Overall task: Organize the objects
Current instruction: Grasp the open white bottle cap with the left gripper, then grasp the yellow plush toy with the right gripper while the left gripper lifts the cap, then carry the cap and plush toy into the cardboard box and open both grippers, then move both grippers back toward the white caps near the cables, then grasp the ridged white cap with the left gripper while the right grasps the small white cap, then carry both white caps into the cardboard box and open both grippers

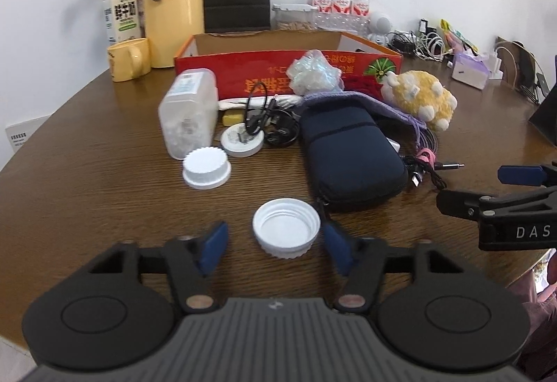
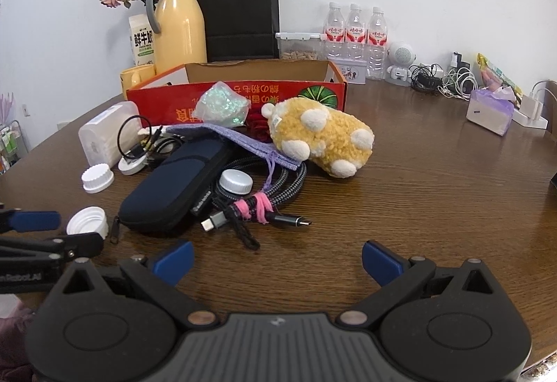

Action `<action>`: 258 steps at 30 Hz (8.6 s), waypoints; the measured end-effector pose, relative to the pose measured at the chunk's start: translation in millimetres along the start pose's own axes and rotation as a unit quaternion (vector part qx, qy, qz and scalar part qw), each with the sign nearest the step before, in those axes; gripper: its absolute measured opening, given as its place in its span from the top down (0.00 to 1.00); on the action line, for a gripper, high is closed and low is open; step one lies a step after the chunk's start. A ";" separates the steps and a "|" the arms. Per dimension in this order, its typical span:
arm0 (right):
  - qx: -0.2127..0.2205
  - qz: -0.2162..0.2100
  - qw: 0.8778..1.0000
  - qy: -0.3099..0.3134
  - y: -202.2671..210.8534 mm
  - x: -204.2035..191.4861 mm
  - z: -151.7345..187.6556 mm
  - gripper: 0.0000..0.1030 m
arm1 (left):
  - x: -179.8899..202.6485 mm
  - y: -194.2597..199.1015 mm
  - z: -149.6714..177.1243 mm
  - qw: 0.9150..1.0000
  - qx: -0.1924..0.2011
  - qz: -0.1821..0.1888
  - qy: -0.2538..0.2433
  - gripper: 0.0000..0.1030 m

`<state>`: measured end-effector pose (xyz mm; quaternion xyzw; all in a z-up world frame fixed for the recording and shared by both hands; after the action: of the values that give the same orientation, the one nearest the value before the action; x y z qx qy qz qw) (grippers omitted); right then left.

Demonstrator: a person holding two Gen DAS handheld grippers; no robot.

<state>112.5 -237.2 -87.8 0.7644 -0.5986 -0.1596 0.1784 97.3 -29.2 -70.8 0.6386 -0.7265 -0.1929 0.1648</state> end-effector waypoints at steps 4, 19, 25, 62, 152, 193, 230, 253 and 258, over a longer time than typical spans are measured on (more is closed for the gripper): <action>-0.002 -0.001 1.000 0.000 -5.3 2.0 0.7 0.00 | 1.8 -1.1 -2.3 1.000 0.010 0.012 -0.002 0.60; 0.022 0.002 0.999 0.026 -10.6 7.3 -17.3 0.00 | -10.9 2.5 -19.3 0.999 0.031 -0.008 0.009 0.60; 0.060 0.005 0.998 0.005 -20.2 24.8 -47.2 0.00 | -18.1 9.4 -44.8 0.998 0.064 -0.018 0.015 0.60; 0.137 -0.056 0.980 -0.130 -74.2 65.5 -93.4 0.10 | -15.4 -25.7 -129.0 0.987 0.149 0.005 0.056 0.60; 0.129 -0.047 0.989 0.059 -39.5 -1.4 -70.5 0.00 | -69.0 -12.8 -90.8 0.982 0.138 -0.124 0.022 0.00; 0.009 -0.098 0.994 0.038 -63.1 -10.6 -39.2 0.77 | -54.1 -51.9 -27.3 0.998 0.026 -0.044 0.028 0.60; 0.068 -0.103 0.991 0.046 -25.7 -7.1 -47.7 0.74 | -52.6 -21.6 -41.9 0.996 0.073 -0.051 0.026 0.60; 0.136 -0.080 0.987 0.038 -129.8 -34.0 -189.4 0.74 | -56.0 -105.1 -206.5 0.979 0.174 -0.076 0.074 0.60; 0.126 -0.056 0.990 0.020 -176.0 -30.5 -187.2 0.74 | -60.2 -145.9 -203.4 0.980 0.145 -0.109 0.087 0.60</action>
<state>342.1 -153.6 -2.7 0.8162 -0.5666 -0.0773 0.0828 330.1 0.3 35.2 0.7453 -0.6557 -0.0465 0.1112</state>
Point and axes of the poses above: each gripper's, at about its wrist camera, not at the fingertips, and y roughly against the way its jaws point, x to its right, z to its underside, the point moved 7 cm from there along -y, roughly the way its jaws point, and after that the axes turned 8 degrees about x, right-handed, at the moved point
